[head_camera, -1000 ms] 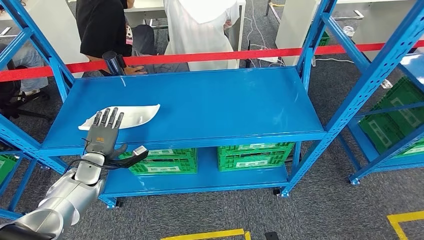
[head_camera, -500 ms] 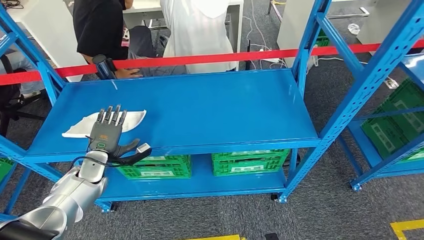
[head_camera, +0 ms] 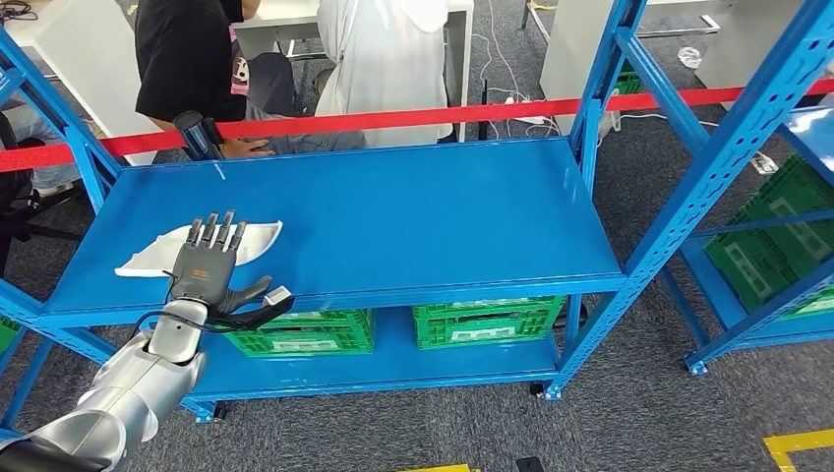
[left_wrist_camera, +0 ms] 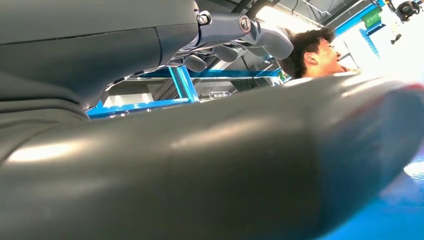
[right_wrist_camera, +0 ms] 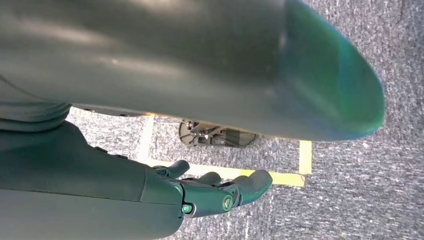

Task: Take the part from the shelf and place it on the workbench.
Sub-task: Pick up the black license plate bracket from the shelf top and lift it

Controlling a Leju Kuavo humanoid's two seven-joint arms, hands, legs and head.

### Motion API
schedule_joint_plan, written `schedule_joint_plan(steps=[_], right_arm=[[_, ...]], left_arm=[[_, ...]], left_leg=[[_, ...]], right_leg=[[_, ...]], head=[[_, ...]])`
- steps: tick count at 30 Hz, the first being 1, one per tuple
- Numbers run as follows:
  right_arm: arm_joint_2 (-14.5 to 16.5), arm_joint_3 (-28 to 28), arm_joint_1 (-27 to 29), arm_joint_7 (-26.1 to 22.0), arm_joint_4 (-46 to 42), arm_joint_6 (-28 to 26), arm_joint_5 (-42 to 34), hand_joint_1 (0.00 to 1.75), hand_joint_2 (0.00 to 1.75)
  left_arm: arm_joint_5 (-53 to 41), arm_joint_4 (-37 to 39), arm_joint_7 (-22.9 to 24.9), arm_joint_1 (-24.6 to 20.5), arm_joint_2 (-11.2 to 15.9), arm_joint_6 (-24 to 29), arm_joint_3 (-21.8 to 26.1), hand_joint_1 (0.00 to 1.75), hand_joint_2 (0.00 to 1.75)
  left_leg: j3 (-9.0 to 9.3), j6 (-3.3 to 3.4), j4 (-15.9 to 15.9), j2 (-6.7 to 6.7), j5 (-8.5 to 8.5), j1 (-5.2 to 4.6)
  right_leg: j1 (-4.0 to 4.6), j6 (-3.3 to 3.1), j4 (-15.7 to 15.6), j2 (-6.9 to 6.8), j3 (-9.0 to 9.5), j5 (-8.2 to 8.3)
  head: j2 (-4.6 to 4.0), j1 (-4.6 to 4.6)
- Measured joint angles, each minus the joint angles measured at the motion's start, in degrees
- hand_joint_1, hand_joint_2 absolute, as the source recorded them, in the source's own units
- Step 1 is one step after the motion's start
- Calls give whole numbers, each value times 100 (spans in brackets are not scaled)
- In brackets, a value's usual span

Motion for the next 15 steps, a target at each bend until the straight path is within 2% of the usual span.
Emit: schedule_joint_plan(steps=[7, 15], right_arm=[[0, 0, 0, 12, 0, 8, 25, 0, 0], [-4, 0, 3, -28, 0, 4, 126, 0, 0]], left_arm=[[-8, 1, 60, -1, 1, -43, -1, 0, 0], [-10, 9, 425, -10, 49, -375, -189, 0, 0]], left_leg=[[6, 29, 5, -2, 8, -15], [4, 65, 21, -1, 2, -25]], right_leg=[[-4, 68, -83, 1, 57, 45], [-13, 96, -119, 2, 84, 62]], head=[[0, 0], [0, 0]])
